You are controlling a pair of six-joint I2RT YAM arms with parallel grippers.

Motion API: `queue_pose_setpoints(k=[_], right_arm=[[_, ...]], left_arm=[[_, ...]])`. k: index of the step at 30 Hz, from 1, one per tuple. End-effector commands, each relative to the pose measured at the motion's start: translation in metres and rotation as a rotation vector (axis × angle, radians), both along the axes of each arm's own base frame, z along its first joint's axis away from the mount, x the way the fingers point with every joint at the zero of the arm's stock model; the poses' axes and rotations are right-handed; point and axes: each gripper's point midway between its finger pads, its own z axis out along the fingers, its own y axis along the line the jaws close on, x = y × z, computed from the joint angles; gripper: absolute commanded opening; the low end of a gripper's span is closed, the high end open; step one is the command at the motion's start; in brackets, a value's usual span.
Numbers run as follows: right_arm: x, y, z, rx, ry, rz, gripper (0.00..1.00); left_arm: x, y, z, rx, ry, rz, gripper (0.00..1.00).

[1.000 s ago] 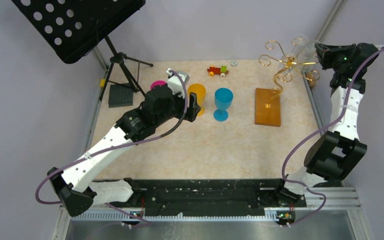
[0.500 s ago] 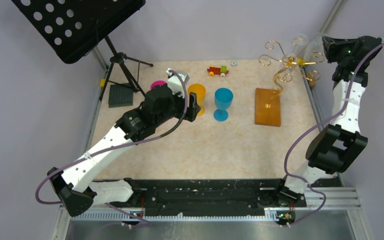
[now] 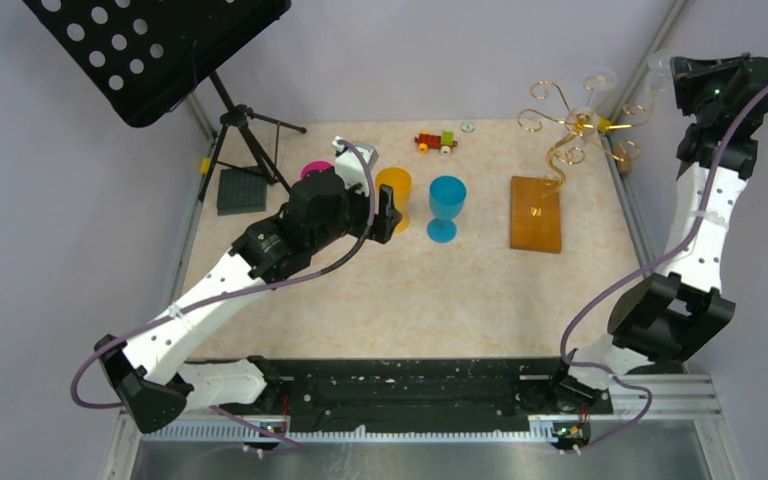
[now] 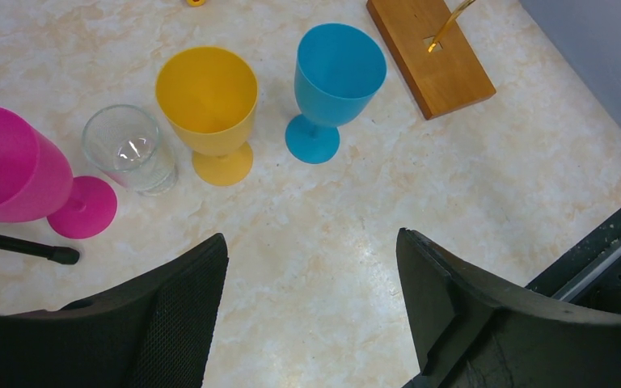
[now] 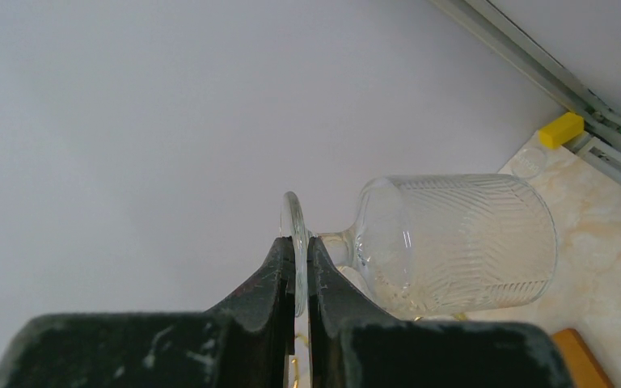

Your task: Take the wine glass off the wine glass rack

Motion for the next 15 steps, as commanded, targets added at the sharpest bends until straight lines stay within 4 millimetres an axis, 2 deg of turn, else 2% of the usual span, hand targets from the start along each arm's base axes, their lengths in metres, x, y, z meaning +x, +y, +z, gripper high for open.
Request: queue_pose_setpoints(k=[1, 8, 11, 15], right_arm=[[-0.064, 0.046, 0.108, -0.179, -0.242, 0.073, 0.00], [-0.108, 0.100, 0.140, -0.197, -0.363, 0.268, 0.00], [-0.123, 0.120, 0.141, -0.139, -0.364, 0.348, 0.00], [-0.153, 0.153, 0.138, -0.111, -0.362, 0.481, 0.00]], left_arm=[[0.003, -0.003, 0.020, -0.052, -0.037, -0.002, 0.81], [0.002, -0.004, 0.024, -0.056, -0.037, -0.007, 0.89], [0.001, -0.006, 0.027, -0.068, -0.037, -0.020, 0.91], [-0.004, -0.015, 0.027, -0.085, -0.020, -0.071, 0.91]])
